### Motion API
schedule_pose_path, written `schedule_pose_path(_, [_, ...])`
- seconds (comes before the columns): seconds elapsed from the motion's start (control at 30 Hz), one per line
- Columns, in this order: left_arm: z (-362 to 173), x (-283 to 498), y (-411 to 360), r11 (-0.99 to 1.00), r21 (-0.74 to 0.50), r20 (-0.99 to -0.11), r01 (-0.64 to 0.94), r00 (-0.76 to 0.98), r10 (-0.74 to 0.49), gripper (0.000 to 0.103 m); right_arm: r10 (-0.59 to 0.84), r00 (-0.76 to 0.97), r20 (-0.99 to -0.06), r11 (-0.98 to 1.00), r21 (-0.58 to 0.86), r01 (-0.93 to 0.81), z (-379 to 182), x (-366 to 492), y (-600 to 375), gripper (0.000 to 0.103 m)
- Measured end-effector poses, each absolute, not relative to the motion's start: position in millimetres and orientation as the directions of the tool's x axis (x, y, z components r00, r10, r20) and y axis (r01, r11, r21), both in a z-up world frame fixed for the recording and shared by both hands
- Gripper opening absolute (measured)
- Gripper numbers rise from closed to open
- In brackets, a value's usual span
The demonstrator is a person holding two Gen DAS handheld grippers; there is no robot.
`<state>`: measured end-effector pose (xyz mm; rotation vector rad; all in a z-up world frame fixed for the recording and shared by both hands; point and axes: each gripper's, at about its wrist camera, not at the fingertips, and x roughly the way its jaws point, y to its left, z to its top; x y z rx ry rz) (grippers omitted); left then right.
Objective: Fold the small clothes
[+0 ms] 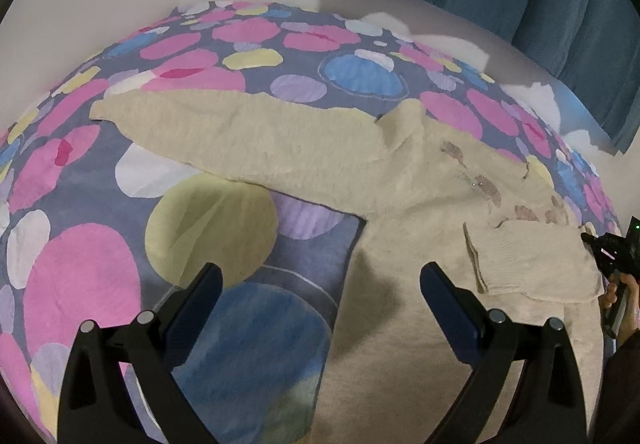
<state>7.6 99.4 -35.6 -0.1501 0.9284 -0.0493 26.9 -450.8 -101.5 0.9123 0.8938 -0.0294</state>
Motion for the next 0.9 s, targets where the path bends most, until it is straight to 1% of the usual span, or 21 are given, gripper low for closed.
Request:
schedule_pose_path(0.1, [-35.4,6.5,98.6,0.989,-0.149,-0.794,-0.021,0.598,-0.108,0.099,0.361,0.665,-0.654,0.601,0.709,0.37,-102.7,21.7,-455.7,0.004])
schedule_pose_path(0.13, [-34.9,5.8,98.8,0.989,-0.148,-0.793,-0.019,0.6,-0.107,0.099,0.374,0.663,-0.648,0.591,0.718,0.369,-101.9,19.7,-456.6,0.006])
schedule_pose_path(0.2, [-33.6,3.8,100.1,0.989,-0.148,-0.788,-0.018,0.606,-0.107,0.099,0.394,0.662,-0.638,0.584,0.73,0.356,-95.6,8.1,-454.7,0.01])
schedule_pose_path(0.23, [-33.6,3.3,99.6,0.988,-0.15,-0.787,-0.019,0.607,-0.108,0.099,0.399,0.664,-0.632,0.587,0.732,0.345,-92.1,1.3,-453.0,0.015])
schedule_pose_path(0.27, [-33.6,2.9,100.1,0.988,-0.153,-0.787,-0.02,0.607,-0.109,0.099,0.402,0.661,-0.634,0.598,0.728,0.335,-87.3,-9.8,-448.5,0.022])
schedule_pose_path(0.33, [-33.7,2.5,100.5,0.988,-0.154,-0.787,-0.02,0.607,-0.11,0.099,0.411,0.649,-0.64,0.616,0.72,0.32,-81.4,-28.4,-441.3,0.026])
schedule_pose_path(0.37, [-33.6,2.5,100.4,0.988,-0.152,-0.787,-0.019,0.607,-0.109,0.099,0.412,0.638,-0.65,0.63,0.709,0.316,-78.9,-39.0,-436.1,0.026])
schedule_pose_path(0.5, [-33.8,1.0,101.0,0.988,-0.156,-0.788,-0.014,0.605,-0.116,0.099,0.417,0.617,-0.667,0.651,0.693,0.309,-77.5,-64.2,-424.4,0.025])
schedule_pose_path(0.57, [-34.3,-1.4,99.0,0.988,-0.155,-0.787,-0.01,0.606,-0.117,0.099,0.386,0.589,-0.71,0.695,0.644,0.321,-81.0,-69.3,-418.5,0.006])
schedule_pose_path(0.63, [-34.5,-3.7,97.4,0.988,-0.151,-0.786,-0.007,0.608,-0.116,0.099,0.381,0.6,-0.704,0.7,0.644,0.311,-85.4,-70.1,-417.5,0.005])
schedule_pose_path(0.7, [-34.9,-4.2,97.3,0.988,-0.153,-0.786,-0.008,0.607,-0.117,0.099,0.405,0.613,-0.678,0.67,0.677,0.305,-86.4,-72.1,-422.0,0.005])
schedule_pose_path(0.77, [-34.7,-5.9,97.7,0.988,-0.156,-0.787,-0.011,0.606,-0.118,0.099,0.394,0.629,-0.671,0.676,0.675,0.297,-75.2,-75.9,-421.8,0.011])
schedule_pose_path(0.8, [-34.9,-7.3,98.4,0.987,-0.158,-0.785,-0.013,0.608,-0.117,0.099,0.384,0.642,-0.663,0.683,0.672,0.285,-67.3,-78.2,-420.2,0.012])
schedule_pose_path(0.83, [-34.9,-8.6,99.9,0.987,-0.157,-0.784,-0.016,0.61,-0.115,0.099,0.385,0.659,-0.646,0.681,0.681,0.27,-59.4,-81.1,-416.9,0.018])
schedule_pose_path(0.87, [-35.1,-9.4,101.4,0.987,-0.157,-0.784,-0.018,0.61,-0.114,0.099,0.396,0.682,-0.615,0.666,0.703,0.248,-49.2,-84.5,-411.2,0.028])
schedule_pose_path(0.9, [-35.3,-10.3,103.5,0.987,-0.159,-0.784,-0.023,0.611,-0.112,0.099,0.408,0.69,-0.598,0.656,0.717,0.234,-45.4,-84.4,-408.1,0.032])
